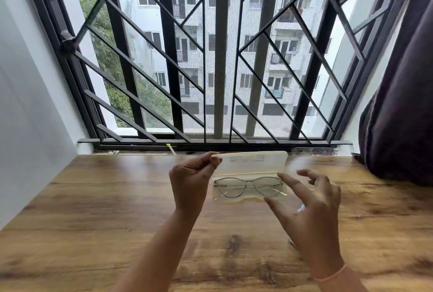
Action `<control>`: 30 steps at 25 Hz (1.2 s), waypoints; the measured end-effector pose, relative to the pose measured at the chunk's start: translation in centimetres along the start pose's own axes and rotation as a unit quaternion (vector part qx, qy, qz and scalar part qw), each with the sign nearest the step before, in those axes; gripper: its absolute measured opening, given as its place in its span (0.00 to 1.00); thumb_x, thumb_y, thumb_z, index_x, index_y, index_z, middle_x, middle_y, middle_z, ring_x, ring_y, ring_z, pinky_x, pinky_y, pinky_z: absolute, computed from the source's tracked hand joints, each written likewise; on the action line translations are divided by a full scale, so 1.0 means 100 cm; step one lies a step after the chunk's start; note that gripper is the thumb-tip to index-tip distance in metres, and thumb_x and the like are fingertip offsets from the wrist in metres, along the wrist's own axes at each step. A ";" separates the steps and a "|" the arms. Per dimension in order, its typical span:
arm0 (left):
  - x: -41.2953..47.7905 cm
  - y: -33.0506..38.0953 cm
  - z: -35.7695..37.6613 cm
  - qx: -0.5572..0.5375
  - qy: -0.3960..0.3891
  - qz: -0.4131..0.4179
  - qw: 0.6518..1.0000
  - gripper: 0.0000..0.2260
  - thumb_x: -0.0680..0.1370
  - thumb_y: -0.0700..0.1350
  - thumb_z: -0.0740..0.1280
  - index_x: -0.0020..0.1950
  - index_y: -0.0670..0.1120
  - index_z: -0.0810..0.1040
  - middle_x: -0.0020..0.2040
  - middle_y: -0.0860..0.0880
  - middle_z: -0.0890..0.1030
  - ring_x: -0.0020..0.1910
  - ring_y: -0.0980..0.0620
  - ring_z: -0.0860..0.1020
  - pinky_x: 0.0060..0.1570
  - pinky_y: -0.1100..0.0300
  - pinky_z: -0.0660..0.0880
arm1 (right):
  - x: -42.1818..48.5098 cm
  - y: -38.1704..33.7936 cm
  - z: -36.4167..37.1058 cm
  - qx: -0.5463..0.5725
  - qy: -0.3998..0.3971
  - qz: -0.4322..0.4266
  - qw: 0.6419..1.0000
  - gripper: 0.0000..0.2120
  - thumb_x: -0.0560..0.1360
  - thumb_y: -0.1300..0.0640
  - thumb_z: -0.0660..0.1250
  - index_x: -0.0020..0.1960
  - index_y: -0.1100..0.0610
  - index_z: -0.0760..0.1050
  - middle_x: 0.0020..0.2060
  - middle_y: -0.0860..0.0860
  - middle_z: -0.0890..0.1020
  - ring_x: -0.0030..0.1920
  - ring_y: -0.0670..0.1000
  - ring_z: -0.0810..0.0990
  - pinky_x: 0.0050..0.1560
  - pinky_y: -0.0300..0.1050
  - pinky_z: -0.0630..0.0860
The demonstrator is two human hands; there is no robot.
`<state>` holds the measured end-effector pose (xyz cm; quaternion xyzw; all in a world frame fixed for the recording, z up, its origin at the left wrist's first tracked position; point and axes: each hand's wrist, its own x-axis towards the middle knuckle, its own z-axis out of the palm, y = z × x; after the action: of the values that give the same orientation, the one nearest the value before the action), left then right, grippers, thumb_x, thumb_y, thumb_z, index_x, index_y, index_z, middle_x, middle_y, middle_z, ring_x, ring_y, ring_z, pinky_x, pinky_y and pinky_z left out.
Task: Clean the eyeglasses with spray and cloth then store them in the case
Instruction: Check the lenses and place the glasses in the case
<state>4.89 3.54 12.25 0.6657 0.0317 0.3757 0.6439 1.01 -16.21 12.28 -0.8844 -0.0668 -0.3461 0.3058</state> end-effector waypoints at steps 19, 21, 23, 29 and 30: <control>-0.006 0.009 0.002 0.018 -0.018 0.006 1.000 0.12 0.67 0.37 0.75 0.40 0.55 0.83 0.38 0.59 0.83 0.36 0.62 0.80 0.42 0.62 0.78 | 0.021 -0.032 0.019 -0.137 -0.040 -0.153 0.978 0.08 0.57 0.59 0.80 0.27 0.52 0.81 0.26 0.47 0.74 0.35 0.54 0.73 0.37 0.44 0.59; -0.006 0.008 0.001 0.014 -0.019 0.004 1.000 0.13 0.67 0.37 0.75 0.39 0.57 0.83 0.38 0.59 0.84 0.37 0.62 0.81 0.42 0.62 0.79 | 0.021 -0.033 0.020 -0.134 -0.042 -0.150 0.979 0.08 0.57 0.58 0.80 0.27 0.52 0.81 0.26 0.47 0.74 0.35 0.54 0.73 0.38 0.44 0.59; -0.005 0.008 0.001 0.014 -0.021 0.005 1.000 0.13 0.67 0.37 0.75 0.39 0.56 0.83 0.38 0.58 0.84 0.37 0.61 0.81 0.42 0.61 0.79 | 0.020 -0.032 0.022 -0.133 -0.044 -0.150 0.979 0.08 0.57 0.58 0.80 0.27 0.52 0.81 0.26 0.47 0.74 0.35 0.54 0.73 0.37 0.44 0.58; -0.006 0.004 -0.002 0.024 -0.018 0.002 1.000 0.12 0.67 0.36 0.75 0.41 0.53 0.84 0.37 0.57 0.84 0.36 0.59 0.81 0.42 0.59 0.80 | 0.017 -0.027 0.029 -0.097 -0.059 -0.157 0.981 0.07 0.57 0.59 0.80 0.28 0.53 0.81 0.26 0.48 0.75 0.33 0.55 0.73 0.33 0.45 0.66; -0.006 0.003 -0.002 0.023 -0.016 0.000 1.000 0.11 0.67 0.36 0.75 0.42 0.52 0.84 0.37 0.55 0.84 0.37 0.57 0.82 0.42 0.56 0.80 | 0.016 -0.026 0.030 -0.084 -0.063 -0.155 0.982 0.07 0.57 0.60 0.80 0.29 0.53 0.82 0.25 0.48 0.75 0.32 0.55 0.73 0.32 0.45 0.68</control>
<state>4.23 3.32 12.24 0.6864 0.0301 0.3647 0.6284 3.11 -12.53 12.90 -0.9059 -0.1930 -0.3371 0.1686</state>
